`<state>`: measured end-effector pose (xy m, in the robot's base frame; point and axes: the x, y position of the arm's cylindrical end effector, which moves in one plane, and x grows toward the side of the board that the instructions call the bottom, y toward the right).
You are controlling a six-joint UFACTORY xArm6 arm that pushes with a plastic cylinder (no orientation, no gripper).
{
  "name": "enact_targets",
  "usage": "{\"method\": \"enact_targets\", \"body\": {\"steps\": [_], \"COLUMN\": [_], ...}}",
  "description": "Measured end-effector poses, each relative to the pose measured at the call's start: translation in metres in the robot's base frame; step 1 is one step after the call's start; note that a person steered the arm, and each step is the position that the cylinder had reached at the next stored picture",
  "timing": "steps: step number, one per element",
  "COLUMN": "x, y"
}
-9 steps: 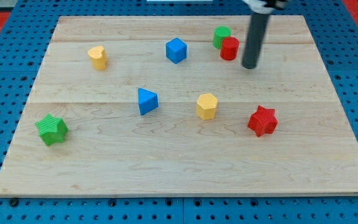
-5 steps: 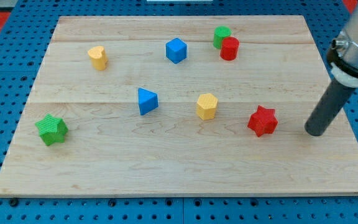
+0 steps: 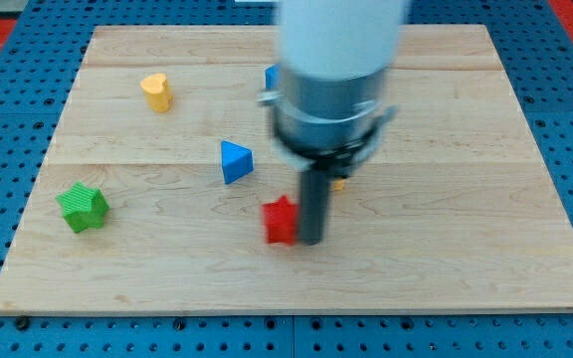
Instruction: Push the red star closer to the yellow hexagon
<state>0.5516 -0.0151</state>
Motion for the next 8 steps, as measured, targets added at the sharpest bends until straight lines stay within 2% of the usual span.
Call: {"method": "enact_targets", "body": {"steps": [1,3,4,6,7,8], "x": [0.012,-0.020,-0.020,-0.011,-0.032,-0.033], "y": [-0.083,-0.106,-0.102,-0.040,-0.029,-0.025]}}
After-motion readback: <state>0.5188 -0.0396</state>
